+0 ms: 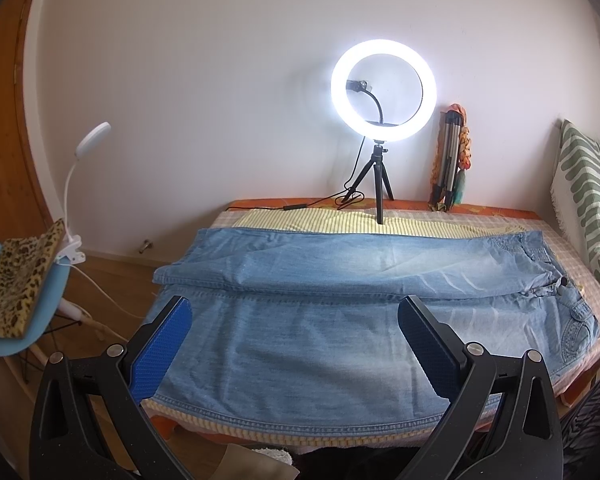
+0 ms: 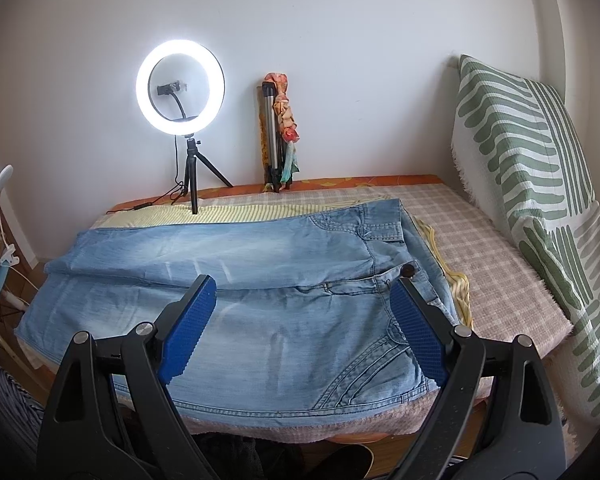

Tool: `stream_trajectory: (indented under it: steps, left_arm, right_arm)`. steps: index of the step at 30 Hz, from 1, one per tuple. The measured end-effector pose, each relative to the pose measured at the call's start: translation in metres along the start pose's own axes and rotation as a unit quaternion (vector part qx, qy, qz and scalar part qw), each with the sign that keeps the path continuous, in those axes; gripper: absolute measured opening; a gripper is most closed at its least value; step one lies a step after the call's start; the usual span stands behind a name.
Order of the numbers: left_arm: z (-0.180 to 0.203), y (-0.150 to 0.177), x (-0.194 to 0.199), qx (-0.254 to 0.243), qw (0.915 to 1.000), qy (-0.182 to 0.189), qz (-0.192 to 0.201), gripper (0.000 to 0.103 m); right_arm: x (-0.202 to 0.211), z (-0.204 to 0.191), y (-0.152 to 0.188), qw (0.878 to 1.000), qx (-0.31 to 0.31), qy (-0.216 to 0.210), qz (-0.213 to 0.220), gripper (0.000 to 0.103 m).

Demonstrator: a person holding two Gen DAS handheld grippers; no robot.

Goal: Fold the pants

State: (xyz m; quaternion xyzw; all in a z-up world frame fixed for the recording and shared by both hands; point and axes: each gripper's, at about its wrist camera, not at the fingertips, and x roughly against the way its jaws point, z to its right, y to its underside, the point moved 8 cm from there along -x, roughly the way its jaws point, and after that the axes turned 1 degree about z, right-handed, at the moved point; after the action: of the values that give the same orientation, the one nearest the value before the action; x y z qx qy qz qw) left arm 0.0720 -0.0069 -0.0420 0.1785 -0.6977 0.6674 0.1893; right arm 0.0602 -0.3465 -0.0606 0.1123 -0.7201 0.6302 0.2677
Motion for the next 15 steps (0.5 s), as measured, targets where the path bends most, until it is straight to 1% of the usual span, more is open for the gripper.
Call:
stream_trajectory:
  steps: [15]
  left_arm:
    - [-0.0014,0.0019,-0.0014,0.001,1.0,0.001,0.001,0.102]
  right_arm:
    - [-0.002,-0.0018,0.0002,1.0,-0.002,-0.002,-0.002,0.091]
